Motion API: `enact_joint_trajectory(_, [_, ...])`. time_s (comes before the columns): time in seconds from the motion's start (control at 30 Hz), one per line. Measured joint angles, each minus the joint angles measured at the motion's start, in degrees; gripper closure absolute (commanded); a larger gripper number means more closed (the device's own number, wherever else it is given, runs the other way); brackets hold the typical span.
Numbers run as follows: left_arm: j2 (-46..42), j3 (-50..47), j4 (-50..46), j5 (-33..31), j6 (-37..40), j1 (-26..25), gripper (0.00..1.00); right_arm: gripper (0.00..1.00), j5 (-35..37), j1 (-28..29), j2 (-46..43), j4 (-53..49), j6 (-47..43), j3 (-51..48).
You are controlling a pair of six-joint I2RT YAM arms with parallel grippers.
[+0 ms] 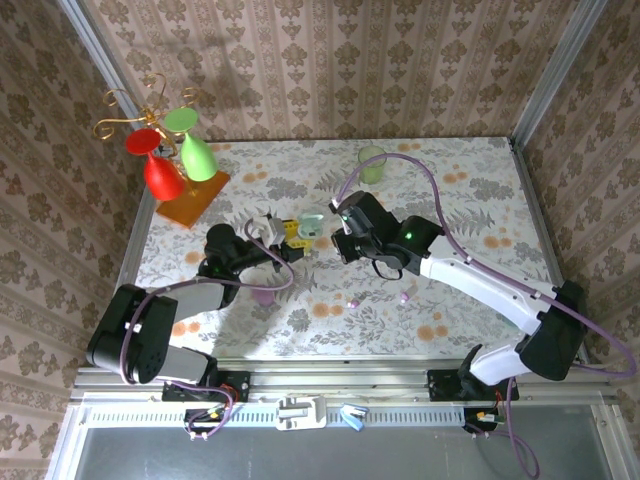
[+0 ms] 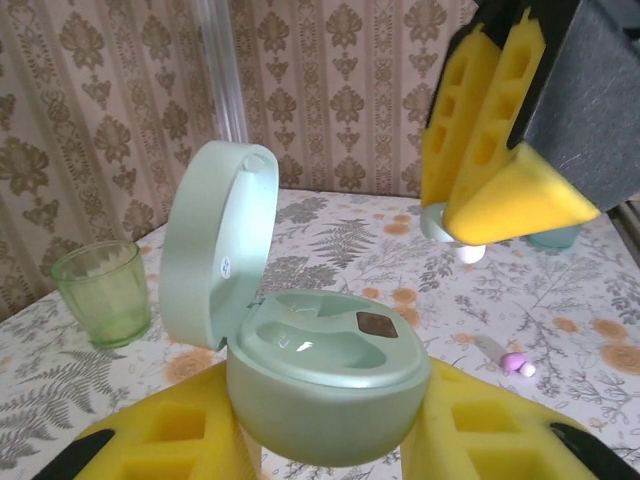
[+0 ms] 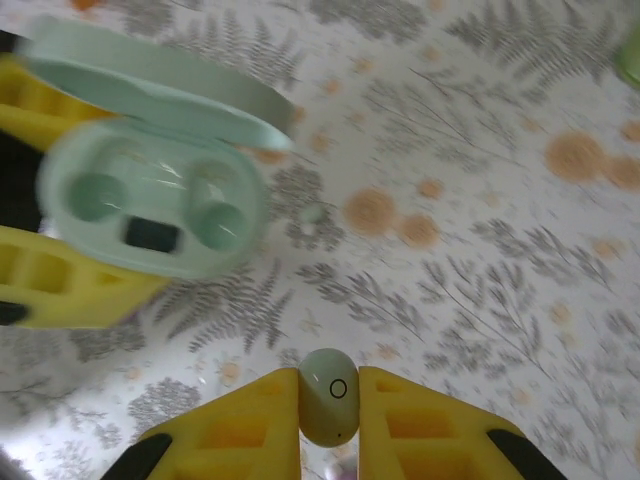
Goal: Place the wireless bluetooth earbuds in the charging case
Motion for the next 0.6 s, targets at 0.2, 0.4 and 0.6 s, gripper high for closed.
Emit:
enact_joint_trajectory(0.2, [1.0, 0.0, 2.4, 3.5, -2.7, 0.0, 0.83, 0.84, -5.5, 0.0, -0.1, 6.1, -6.7, 0.0])
enact_joint_trajectory(0.4, [1.0, 0.0, 3.5, 5.5, -4.1, -0.1, 0.83, 0.84, -7.4, -0.1, -0.1, 9.0, -9.8, -0.3])
enact_joint_trajectory(0.6, [1.0, 0.0, 4.9, 6.0, -4.9, -0.1, 0.83, 0.84, -7.8, -0.6, 0.0, 9.2, -10.7, -0.4])
